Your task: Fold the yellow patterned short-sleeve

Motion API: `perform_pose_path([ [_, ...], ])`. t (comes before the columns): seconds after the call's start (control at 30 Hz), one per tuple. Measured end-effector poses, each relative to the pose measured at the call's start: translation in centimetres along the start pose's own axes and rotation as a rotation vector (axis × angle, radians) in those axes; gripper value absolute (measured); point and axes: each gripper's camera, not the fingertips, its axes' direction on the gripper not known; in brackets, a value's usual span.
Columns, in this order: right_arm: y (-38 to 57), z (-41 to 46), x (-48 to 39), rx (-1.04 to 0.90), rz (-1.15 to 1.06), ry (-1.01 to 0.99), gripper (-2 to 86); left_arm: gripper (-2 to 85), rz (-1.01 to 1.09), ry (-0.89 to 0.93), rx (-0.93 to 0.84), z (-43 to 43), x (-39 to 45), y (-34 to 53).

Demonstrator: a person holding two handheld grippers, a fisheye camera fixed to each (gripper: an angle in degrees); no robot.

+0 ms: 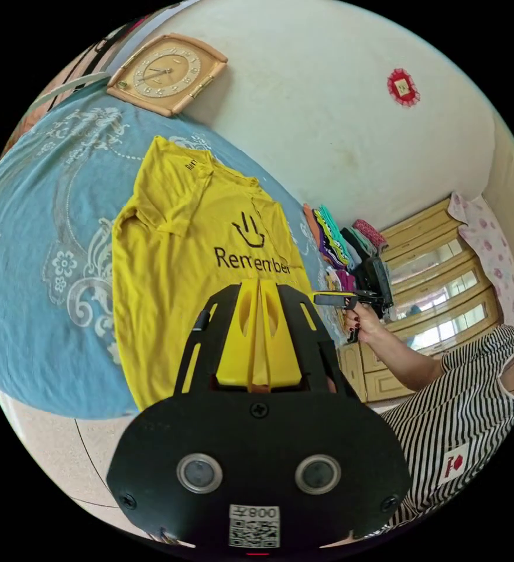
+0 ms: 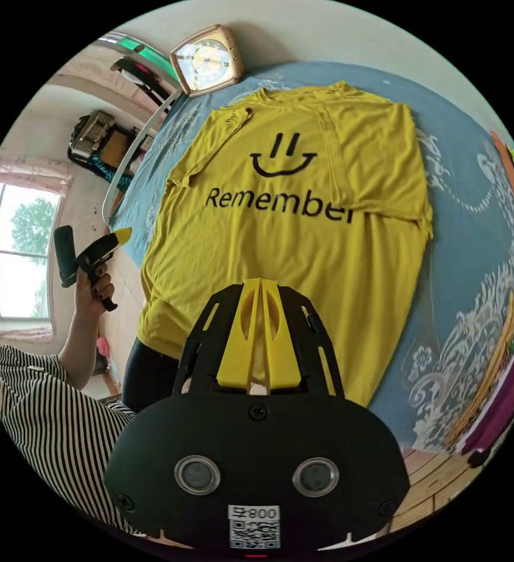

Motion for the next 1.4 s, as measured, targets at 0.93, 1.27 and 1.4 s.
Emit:
perform_pose_path([
  [0.93, 43.7, -0.7, 11.5, 0.308, 0.288, -0.153, 0.1, 8.1, -0.397, 0.041, 0.082, -8.6, -4.5, 31.7],
  [1.27, 45.6, 2.2, 15.2, 0.226, 0.319, -0.110, 0.2, 11.4, -0.607, 0.199, 0.115, -5.7, -11.6, 34.9],
  [1.4, 45.8, 3.6, 16.4, 0.188, 0.327, -0.083, 0.4, 12.2, -0.656, 0.238, 0.144, -4.8, -13.4, 36.6],
])
